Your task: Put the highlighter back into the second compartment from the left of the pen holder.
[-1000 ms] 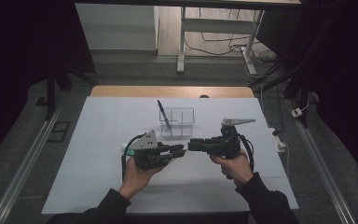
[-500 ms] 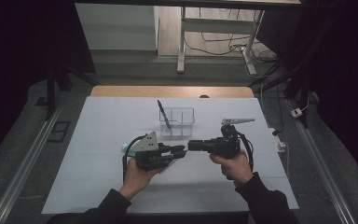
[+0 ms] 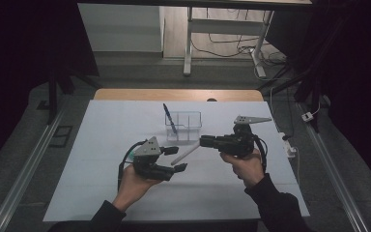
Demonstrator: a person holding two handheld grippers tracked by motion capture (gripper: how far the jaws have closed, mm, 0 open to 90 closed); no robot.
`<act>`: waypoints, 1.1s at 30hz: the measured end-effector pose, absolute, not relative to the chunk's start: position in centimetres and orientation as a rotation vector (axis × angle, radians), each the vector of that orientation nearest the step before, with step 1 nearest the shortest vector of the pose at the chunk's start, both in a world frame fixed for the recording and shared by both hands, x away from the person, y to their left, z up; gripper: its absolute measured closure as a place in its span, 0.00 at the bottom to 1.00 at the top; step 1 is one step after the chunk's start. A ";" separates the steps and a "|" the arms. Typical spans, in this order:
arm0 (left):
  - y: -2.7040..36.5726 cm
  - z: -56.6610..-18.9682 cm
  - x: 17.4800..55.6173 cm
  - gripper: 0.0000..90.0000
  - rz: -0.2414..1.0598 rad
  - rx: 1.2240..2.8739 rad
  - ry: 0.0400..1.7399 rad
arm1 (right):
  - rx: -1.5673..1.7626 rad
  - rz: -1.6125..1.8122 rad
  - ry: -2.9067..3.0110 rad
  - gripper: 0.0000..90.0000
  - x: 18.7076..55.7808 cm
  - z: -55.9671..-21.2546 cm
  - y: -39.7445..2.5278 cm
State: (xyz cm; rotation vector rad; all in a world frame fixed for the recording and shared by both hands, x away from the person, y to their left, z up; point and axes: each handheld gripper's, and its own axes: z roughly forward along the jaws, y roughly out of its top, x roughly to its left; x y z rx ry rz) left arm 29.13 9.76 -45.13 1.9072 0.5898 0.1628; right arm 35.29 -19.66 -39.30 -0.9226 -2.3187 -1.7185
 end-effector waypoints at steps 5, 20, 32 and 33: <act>11.8 -45.2 28.5 0.22 0.132 1.935 0.685 | -0.934 -1.742 -2.369 0.87 35.9 -38.8 -19.6; 18.5 -45.5 24.5 0.05 0.196 1.959 0.902 | -0.995 -1.824 -2.483 0.87 38.1 -37.0 -19.3; 21.8 -46.8 21.9 0.00 0.233 1.973 1.006 | -1.083 -1.881 -2.529 0.87 40.4 -35.9 -19.3; 22.0 -46.9 21.7 0.00 0.226 1.970 1.015 | -1.090 -1.887 -2.532 0.87 40.7 -35.9 -19.3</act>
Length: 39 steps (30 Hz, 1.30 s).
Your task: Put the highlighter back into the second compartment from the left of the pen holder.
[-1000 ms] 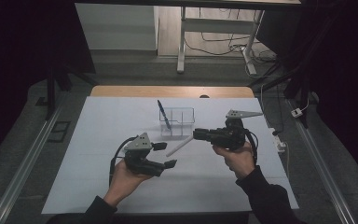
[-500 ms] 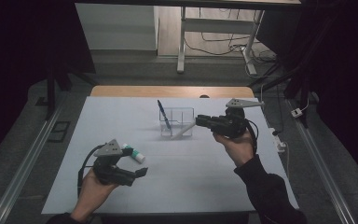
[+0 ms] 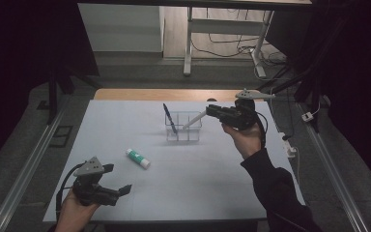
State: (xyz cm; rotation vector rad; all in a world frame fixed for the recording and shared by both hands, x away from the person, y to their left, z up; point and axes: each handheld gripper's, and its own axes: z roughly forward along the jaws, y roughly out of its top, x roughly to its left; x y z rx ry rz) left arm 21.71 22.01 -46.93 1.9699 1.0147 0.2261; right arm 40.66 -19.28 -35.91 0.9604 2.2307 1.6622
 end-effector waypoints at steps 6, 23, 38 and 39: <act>23.3 -47.4 20.9 0.00 0.241 1.971 1.064 | 0.975 1.643 2.196 0.87 41.9 -36.1 -19.0; 24.6 -48.2 20.1 0.00 0.237 1.998 1.132 | 1.012 1.541 2.208 0.87 44.8 -38.3 -17.0; 24.9 -48.3 20.1 0.00 0.217 1.979 1.133 | 0.980 1.452 2.288 0.87 45.5 -41.4 -14.6; 24.9 -48.3 20.1 0.00 0.216 1.981 1.130 | 0.981 1.450 2.292 0.87 45.6 -41.5 -14.5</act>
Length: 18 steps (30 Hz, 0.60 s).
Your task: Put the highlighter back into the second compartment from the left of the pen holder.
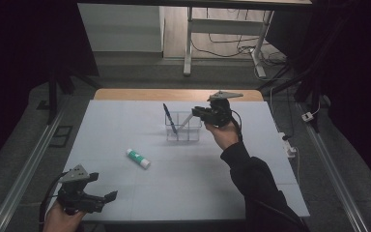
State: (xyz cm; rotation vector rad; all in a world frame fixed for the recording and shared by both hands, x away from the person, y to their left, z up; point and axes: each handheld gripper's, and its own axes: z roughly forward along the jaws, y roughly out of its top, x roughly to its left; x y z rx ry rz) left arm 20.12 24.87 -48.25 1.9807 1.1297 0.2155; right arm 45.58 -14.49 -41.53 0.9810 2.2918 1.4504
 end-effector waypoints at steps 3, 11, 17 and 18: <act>24.8 -48.3 20.1 0.00 0.216 1.984 1.128 | 0.976 1.442 2.293 0.87 45.6 -42.0 -14.1; 24.8 -48.2 20.0 0.00 0.222 1.984 1.121 | 0.941 1.446 2.309 0.79 45.5 -42.4 -13.8; 24.9 -48.2 19.9 0.00 0.228 1.977 1.123 | 0.916 1.439 2.322 0.66 44.9 -41.5 -14.1; 24.9 -48.2 19.9 0.00 0.231 1.976 1.128 | 0.913 1.441 2.324 0.64 44.7 -41.4 -14.1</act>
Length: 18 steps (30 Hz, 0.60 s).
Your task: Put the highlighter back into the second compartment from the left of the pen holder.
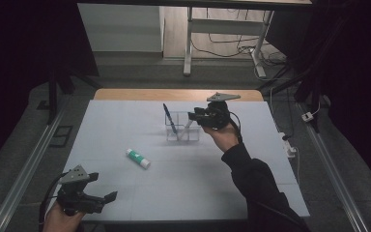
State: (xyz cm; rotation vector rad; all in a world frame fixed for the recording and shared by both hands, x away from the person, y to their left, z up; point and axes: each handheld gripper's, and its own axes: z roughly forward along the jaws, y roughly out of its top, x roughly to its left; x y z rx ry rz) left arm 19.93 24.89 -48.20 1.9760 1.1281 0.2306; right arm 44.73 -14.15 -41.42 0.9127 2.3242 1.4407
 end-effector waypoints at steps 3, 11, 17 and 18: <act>24.9 -48.2 19.9 0.00 0.235 1.972 1.131 | 0.909 1.430 2.326 0.57 44.3 -41.2 -14.5; 24.9 -48.2 19.9 0.00 0.236 1.971 1.136 | 0.884 1.430 2.319 0.40 42.9 -40.8 -15.7; 24.9 -48.2 19.9 0.00 0.238 1.969 1.136 | 0.866 1.418 2.333 0.32 41.6 -40.6 -16.5; 24.9 -48.2 19.9 0.00 0.240 1.969 1.136 | 0.867 1.425 2.335 0.30 41.3 -40.6 -16.7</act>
